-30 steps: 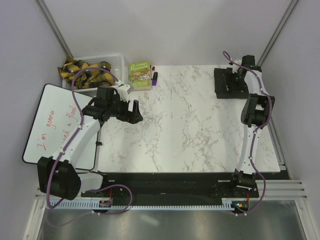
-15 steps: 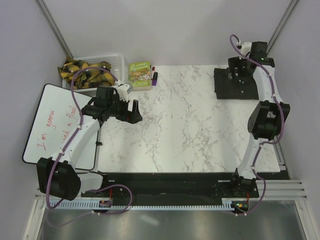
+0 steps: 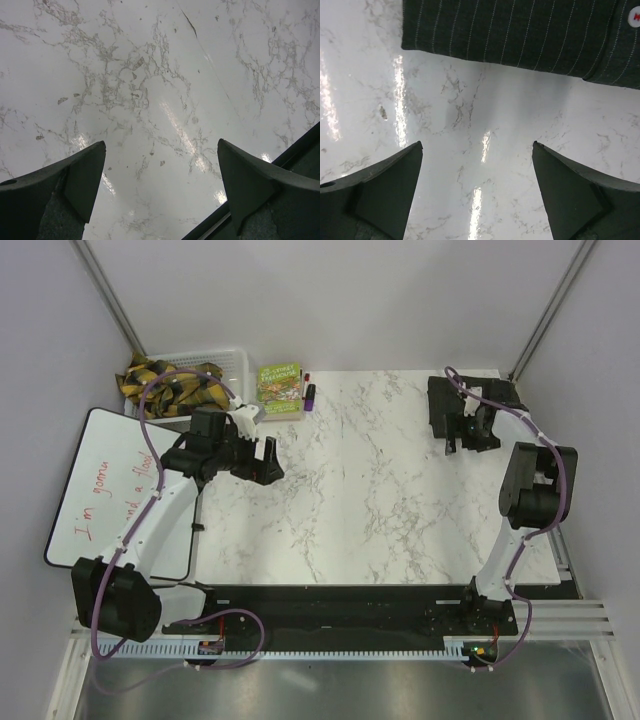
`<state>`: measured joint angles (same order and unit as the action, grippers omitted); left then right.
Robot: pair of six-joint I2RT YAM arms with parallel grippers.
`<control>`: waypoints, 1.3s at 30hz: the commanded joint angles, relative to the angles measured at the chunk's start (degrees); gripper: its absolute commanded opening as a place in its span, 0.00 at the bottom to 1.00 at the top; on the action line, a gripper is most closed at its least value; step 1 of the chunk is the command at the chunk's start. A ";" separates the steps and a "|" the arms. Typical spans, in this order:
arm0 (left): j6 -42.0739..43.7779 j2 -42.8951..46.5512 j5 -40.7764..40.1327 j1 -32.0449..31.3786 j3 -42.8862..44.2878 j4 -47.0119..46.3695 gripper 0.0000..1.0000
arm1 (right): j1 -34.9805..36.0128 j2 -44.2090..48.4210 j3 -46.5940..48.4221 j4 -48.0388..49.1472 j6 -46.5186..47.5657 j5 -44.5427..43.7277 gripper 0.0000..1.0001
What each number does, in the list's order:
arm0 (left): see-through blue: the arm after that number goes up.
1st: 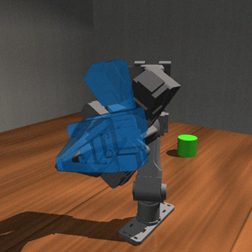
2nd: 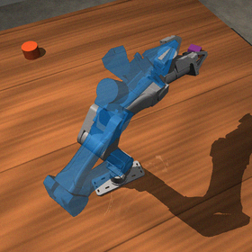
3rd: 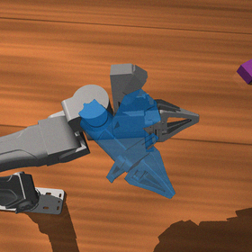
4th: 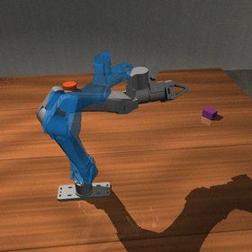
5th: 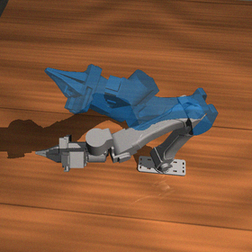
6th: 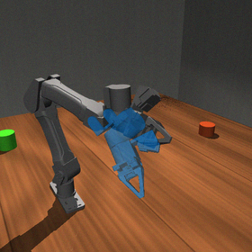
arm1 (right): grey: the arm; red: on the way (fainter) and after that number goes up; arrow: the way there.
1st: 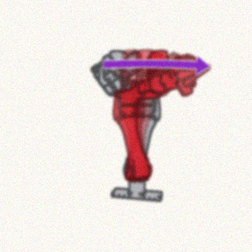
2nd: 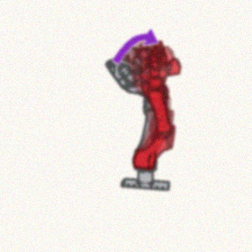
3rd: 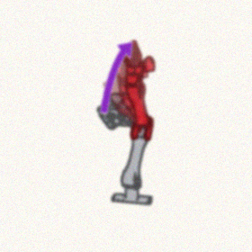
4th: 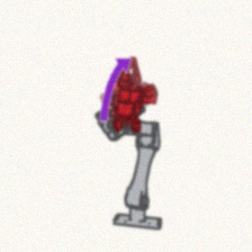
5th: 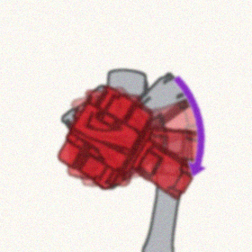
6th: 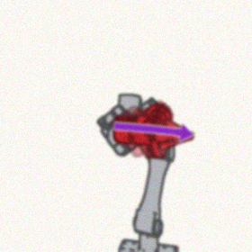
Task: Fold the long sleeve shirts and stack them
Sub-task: Neatly place the folded shirt to the corner
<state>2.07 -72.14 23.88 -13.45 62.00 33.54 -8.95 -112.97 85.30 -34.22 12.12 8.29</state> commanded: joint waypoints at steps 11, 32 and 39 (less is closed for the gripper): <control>1.89 1.91 -0.59 0.88 -0.64 0.30 0.99 | 0.07 -8.58 2.68 12.77 -1.75 -5.57 0.98; 3.73 -0.90 4.49 2.20 0.14 1.61 0.99 | 0.16 -12.73 15.17 10.75 -0.61 -3.99 0.98; 3.83 -10.90 7.06 3.17 13.99 5.56 0.99 | 0.07 6.51 15.86 1.55 0.89 3.74 0.98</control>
<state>4.56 -76.84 29.30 -10.79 65.93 37.04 -8.95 -122.37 98.48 -27.90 11.77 6.55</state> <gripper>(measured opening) 0.993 0.982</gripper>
